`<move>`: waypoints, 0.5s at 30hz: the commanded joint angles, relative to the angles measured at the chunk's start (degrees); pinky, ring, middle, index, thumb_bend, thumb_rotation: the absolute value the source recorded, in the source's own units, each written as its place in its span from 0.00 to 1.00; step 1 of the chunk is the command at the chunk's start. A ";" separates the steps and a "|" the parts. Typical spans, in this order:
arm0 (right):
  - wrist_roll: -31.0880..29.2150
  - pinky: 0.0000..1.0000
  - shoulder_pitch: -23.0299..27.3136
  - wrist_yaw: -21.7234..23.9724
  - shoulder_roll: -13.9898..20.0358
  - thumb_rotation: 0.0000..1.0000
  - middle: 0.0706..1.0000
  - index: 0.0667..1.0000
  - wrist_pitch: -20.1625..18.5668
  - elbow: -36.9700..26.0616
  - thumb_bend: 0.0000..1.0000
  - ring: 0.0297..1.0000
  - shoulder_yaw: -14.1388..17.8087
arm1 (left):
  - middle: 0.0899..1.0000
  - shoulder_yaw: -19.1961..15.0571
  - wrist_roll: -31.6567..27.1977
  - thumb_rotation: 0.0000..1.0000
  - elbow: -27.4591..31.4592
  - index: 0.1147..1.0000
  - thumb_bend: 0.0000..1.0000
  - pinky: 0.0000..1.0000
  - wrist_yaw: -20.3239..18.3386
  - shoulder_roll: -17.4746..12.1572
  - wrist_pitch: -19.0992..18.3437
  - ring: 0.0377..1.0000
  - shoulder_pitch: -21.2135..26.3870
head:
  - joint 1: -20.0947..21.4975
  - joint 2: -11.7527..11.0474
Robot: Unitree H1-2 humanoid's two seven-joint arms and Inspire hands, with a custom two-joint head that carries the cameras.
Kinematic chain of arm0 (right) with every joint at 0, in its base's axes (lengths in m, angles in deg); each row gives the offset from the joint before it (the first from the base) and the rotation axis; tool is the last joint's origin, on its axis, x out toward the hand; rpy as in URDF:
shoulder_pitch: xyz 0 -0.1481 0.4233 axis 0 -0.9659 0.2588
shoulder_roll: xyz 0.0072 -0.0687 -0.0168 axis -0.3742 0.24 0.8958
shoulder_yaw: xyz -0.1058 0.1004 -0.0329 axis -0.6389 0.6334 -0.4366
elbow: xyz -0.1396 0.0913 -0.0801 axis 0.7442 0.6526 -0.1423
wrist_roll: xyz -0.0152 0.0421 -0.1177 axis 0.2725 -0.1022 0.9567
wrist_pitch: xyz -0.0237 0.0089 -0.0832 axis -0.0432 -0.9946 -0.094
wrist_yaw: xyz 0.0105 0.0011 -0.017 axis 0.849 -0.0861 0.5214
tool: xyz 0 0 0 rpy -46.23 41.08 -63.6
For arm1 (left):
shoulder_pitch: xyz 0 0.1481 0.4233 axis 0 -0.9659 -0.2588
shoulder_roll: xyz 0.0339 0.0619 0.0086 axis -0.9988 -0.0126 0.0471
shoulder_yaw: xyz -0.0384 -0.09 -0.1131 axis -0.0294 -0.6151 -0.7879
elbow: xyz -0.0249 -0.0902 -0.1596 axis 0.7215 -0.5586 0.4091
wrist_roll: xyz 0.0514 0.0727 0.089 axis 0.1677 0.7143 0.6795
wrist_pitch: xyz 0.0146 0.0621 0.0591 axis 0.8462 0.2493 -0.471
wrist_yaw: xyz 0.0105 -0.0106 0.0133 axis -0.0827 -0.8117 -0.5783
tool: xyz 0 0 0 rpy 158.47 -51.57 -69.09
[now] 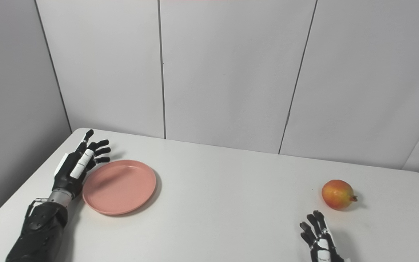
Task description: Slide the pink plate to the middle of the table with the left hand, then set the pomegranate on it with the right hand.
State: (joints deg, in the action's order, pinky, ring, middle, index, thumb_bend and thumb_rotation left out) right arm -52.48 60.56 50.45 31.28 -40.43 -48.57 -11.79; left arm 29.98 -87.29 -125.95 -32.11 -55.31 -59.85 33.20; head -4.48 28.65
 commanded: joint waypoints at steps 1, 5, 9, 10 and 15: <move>0.09 0.91 -4.39 0.02 0.62 1.00 0.92 0.93 -0.42 1.10 0.66 0.88 -0.28 | 0.78 0.25 -0.51 0.75 0.92 0.98 0.88 0.72 1.29 1.99 -1.66 0.79 -0.77 | -0.03 0.02; 0.06 0.90 -4.43 0.06 0.63 1.00 0.92 0.93 -0.49 0.93 0.67 0.87 -0.35 | 0.80 1.64 1.42 0.80 3.43 1.00 0.87 0.72 3.43 3.08 -4.05 0.79 -1.39 | 0.01 0.15; 0.22 0.90 -4.52 -0.11 0.47 1.00 0.92 0.93 -0.70 0.62 0.68 0.87 -0.46 | 0.79 2.20 2.01 0.80 6.75 1.00 0.82 0.73 5.21 4.60 -6.89 0.80 -2.17 | -0.07 0.39; 0.24 0.90 -4.50 -0.16 0.44 1.00 0.92 0.93 -0.70 0.64 0.68 0.87 -0.45 | 0.79 2.43 2.20 0.81 7.24 1.00 0.79 0.72 5.42 4.79 -7.22 0.79 -2.33 | -0.07 0.39; 0.73 0.89 -4.64 -0.41 0.35 1.00 0.91 0.93 -1.25 0.04 0.67 0.87 -0.63 | 0.80 3.29 2.66 0.81 7.49 1.00 0.79 0.71 5.66 5.38 -7.79 0.79 -2.65 | -0.06 0.64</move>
State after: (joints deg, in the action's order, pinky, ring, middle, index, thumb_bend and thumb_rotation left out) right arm -51.74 60.49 50.08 31.24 -41.16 -49.15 -12.07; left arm 32.95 -84.83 -118.37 -26.72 -50.87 -68.01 31.08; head -4.48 29.27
